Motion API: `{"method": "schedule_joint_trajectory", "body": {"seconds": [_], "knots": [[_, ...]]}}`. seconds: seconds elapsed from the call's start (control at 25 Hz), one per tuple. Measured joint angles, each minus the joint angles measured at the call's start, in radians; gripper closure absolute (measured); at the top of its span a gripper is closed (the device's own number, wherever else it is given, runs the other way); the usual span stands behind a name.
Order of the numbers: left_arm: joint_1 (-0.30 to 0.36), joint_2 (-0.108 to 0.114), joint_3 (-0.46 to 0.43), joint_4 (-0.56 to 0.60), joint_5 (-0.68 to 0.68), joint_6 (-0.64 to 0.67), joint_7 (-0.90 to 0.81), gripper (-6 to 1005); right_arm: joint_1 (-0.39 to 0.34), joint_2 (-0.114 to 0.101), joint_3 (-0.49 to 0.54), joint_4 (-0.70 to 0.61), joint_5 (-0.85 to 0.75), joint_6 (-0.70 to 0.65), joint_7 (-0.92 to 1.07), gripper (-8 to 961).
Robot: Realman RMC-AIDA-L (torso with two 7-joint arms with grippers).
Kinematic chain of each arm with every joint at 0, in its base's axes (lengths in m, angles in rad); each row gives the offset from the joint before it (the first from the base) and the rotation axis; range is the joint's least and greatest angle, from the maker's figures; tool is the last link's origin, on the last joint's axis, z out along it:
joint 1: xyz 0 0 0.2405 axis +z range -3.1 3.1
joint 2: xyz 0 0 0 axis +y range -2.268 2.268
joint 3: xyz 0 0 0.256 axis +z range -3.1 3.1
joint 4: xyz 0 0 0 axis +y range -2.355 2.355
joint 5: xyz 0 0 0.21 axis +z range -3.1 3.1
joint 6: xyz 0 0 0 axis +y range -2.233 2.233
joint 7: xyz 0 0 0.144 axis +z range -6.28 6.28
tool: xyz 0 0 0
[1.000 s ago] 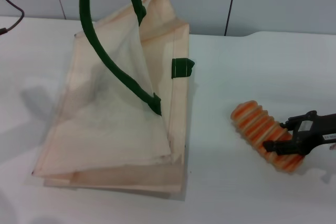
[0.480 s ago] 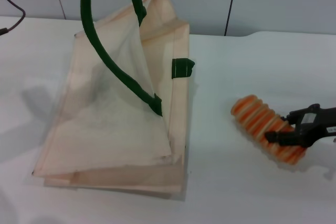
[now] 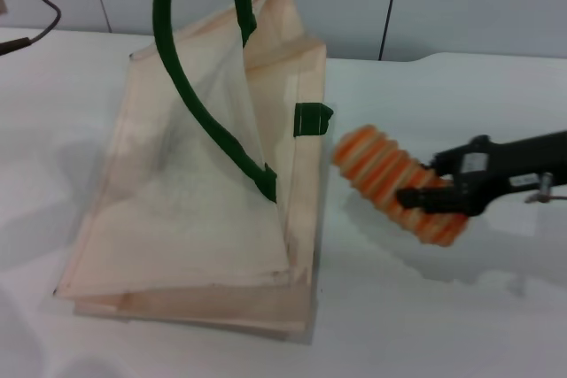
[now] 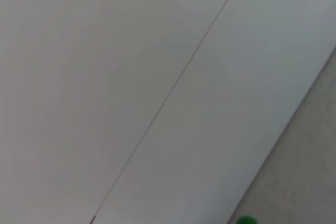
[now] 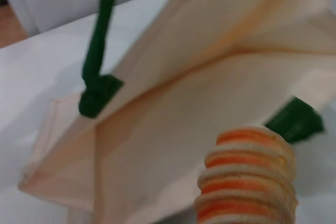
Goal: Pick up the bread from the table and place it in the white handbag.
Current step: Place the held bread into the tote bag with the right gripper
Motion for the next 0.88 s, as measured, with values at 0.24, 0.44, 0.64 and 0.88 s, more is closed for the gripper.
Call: {"method": "schedule_joint_trajectory", "body": {"seconds": [0.24, 0.44, 0.64, 0.88], "knots": [[-0.026, -0.007, 0.000, 0.001, 0.015, 0.000, 0.001, 857, 0.120, 0.002, -0.055, 0.098, -0.006, -0.050, 0.003, 529], [-0.051, -0.012, 0.000, 0.002, 0.030, 0.001, 0.004, 855, 0.202, 0.007, -0.085, 0.173, 0.003, -0.106, 0.001, 561], [-0.055, -0.013, 0.000, 0.011, 0.030, 0.001, 0.005, 854, 0.281, 0.015, -0.093, 0.260, 0.004, -0.196, 0.001, 635], [-0.062, -0.013, 0.000, 0.014, 0.030, 0.001, 0.007, 852, 0.337, 0.020, -0.092, 0.337, 0.036, -0.325, 0.001, 674]]}}
